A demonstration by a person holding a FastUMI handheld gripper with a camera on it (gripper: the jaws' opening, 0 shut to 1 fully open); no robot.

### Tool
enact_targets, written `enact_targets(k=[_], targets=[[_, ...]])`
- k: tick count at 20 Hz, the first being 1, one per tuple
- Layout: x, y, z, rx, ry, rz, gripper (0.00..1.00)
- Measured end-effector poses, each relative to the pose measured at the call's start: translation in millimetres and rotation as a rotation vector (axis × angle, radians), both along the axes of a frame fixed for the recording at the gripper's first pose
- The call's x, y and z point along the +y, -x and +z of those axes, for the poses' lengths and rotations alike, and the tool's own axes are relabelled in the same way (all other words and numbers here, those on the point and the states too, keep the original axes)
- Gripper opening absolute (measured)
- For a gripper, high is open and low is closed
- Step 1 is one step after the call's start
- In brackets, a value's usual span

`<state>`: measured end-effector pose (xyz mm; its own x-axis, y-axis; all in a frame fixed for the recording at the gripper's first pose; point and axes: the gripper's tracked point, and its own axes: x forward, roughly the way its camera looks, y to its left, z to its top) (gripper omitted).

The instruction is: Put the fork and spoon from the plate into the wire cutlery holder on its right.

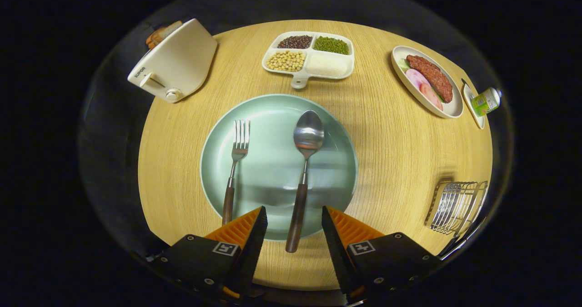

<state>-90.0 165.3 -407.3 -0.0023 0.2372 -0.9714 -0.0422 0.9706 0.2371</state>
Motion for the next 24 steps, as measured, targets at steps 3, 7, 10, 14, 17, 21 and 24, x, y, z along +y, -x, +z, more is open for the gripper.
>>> enact_targets(k=[3,7,10,14,17,21,24], targets=[[7.7,-10.6,-9.3,0.021,-0.013,-0.034,0.67],[1.5,-19.6,-29.7,0.034,0.053,-0.056,0.48],[-4.1,-21.5,-36.9,0.019,0.09,-0.05,0.25],[-5.2,-22.4,-37.3,0.001,0.089,-0.038,0.11],[-7.5,-21.4,-31.6,-0.007,0.057,-0.054,0.06],[-20.5,-32.4,-8.3,-0.07,0.005,-0.11,0.05],[-39.5,-35.3,15.9,-0.123,-0.021,-0.147,0.05]])
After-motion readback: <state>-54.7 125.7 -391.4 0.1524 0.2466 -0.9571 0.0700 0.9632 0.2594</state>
